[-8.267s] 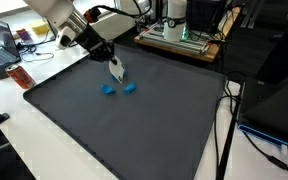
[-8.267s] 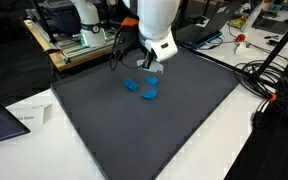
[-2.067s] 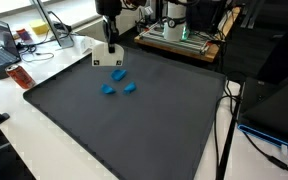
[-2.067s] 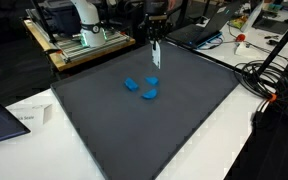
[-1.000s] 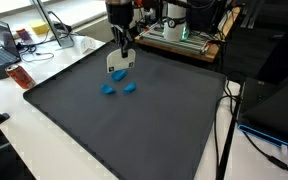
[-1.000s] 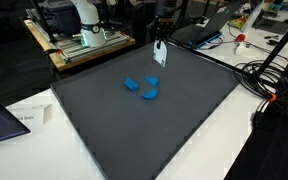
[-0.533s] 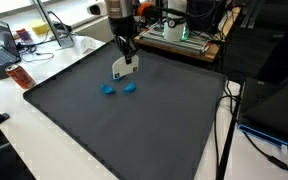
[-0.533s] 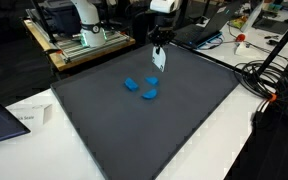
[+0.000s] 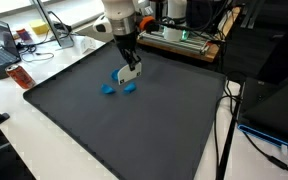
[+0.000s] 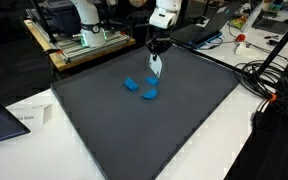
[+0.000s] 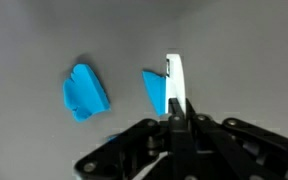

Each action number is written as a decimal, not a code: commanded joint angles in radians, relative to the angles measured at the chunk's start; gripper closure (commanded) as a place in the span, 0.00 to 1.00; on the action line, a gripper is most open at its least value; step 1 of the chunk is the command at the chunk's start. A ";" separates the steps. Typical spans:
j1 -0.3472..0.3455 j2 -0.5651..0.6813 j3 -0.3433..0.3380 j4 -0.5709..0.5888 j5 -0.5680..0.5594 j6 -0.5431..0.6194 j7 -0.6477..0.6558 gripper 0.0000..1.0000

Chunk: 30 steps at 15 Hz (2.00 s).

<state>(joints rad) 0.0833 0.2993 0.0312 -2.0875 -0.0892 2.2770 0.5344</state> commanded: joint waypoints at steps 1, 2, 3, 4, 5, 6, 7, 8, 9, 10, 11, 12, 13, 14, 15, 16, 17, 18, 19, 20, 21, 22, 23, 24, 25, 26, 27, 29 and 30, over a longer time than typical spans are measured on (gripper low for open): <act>0.013 0.038 -0.013 0.019 0.028 0.011 -0.033 0.99; 0.013 0.049 -0.013 0.023 0.027 0.013 -0.034 0.99; 0.013 0.059 -0.014 0.026 0.027 0.017 -0.039 0.99; 0.014 0.068 -0.014 0.030 0.028 0.017 -0.042 0.99; 0.014 0.077 -0.015 0.034 0.029 0.019 -0.047 0.99; 0.013 0.086 -0.015 0.040 0.031 0.019 -0.053 0.99; 0.011 0.095 -0.014 0.047 0.034 0.017 -0.063 0.99; 0.012 0.105 -0.015 0.056 0.034 0.015 -0.067 0.99; 0.012 0.114 -0.016 0.063 0.038 0.015 -0.071 0.99; 0.012 0.123 -0.018 0.069 0.039 0.014 -0.074 0.99; 0.011 0.132 -0.019 0.076 0.040 0.010 -0.079 0.99; 0.010 0.141 -0.020 0.082 0.042 0.010 -0.084 0.99; 0.008 0.150 -0.020 0.089 0.046 0.009 -0.092 0.99; 0.008 0.156 -0.021 0.094 0.049 0.007 -0.096 0.99; 0.006 0.163 -0.019 0.099 0.055 0.004 -0.104 0.99; 0.005 0.168 -0.019 0.102 0.059 0.001 -0.111 0.99; 0.002 0.175 -0.017 0.105 0.067 -0.001 -0.121 0.99; 0.002 0.181 -0.018 0.107 0.072 -0.001 -0.124 0.99; 0.001 0.185 -0.018 0.107 0.076 -0.001 -0.129 0.99; -0.001 0.188 -0.019 0.107 0.080 -0.003 -0.135 0.99; -0.003 0.192 -0.021 0.104 0.085 -0.003 -0.139 0.99; -0.003 0.194 -0.024 0.104 0.086 -0.003 -0.140 0.99; -0.005 0.196 -0.026 0.102 0.089 -0.006 -0.145 0.99; -0.007 0.198 -0.028 0.099 0.090 -0.008 -0.151 0.99; -0.007 0.198 -0.029 0.097 0.092 -0.010 -0.154 0.99; -0.006 0.196 -0.030 0.093 0.092 -0.012 -0.155 0.99; -0.006 0.194 -0.029 0.088 0.091 -0.016 -0.159 0.99; -0.005 0.191 -0.026 0.077 0.093 -0.024 -0.172 0.99; -0.005 0.188 -0.026 0.067 0.092 -0.023 -0.179 0.99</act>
<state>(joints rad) 0.0791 0.4590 0.0104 -2.0008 -0.0268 2.2695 0.4005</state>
